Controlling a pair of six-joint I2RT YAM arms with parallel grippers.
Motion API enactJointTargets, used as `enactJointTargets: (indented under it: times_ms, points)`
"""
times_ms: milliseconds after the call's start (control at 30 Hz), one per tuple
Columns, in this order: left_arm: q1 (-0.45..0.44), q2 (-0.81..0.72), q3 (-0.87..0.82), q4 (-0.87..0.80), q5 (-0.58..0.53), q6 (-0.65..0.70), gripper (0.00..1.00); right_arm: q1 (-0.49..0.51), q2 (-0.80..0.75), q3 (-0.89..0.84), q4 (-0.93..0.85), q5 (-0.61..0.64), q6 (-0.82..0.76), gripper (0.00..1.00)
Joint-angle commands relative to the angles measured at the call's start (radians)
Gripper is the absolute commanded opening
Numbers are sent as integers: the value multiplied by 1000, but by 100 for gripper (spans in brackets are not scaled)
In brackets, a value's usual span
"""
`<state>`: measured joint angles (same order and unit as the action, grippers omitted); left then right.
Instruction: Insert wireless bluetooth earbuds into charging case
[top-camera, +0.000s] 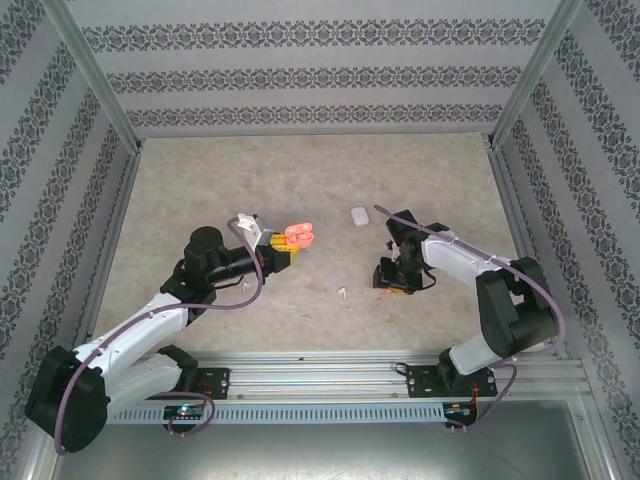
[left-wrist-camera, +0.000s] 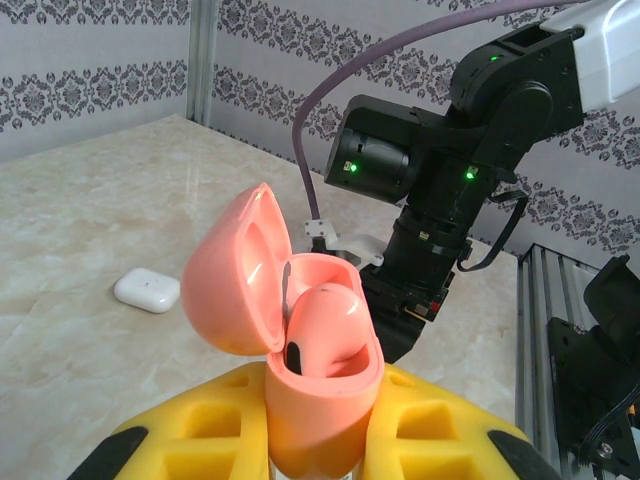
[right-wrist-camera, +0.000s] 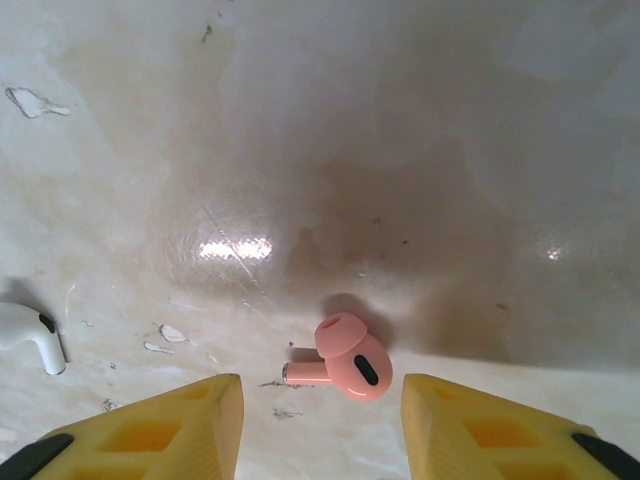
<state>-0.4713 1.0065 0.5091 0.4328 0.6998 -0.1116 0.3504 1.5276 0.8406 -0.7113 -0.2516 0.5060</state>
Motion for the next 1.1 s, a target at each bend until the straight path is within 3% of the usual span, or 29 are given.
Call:
enactJointTargets:
  times_ms: [0,833,1067]
  points:
    - [-1,-4,31,6,10,22,0,-3,-12,-28,22,-6,34,45]
    - [-1,-16,20,2,2,21,0,6,35,-11,64,-3,-21,23]
    - [-1,-12,16,8,6,15,0,60,-14,62,-19,79,-90,21]
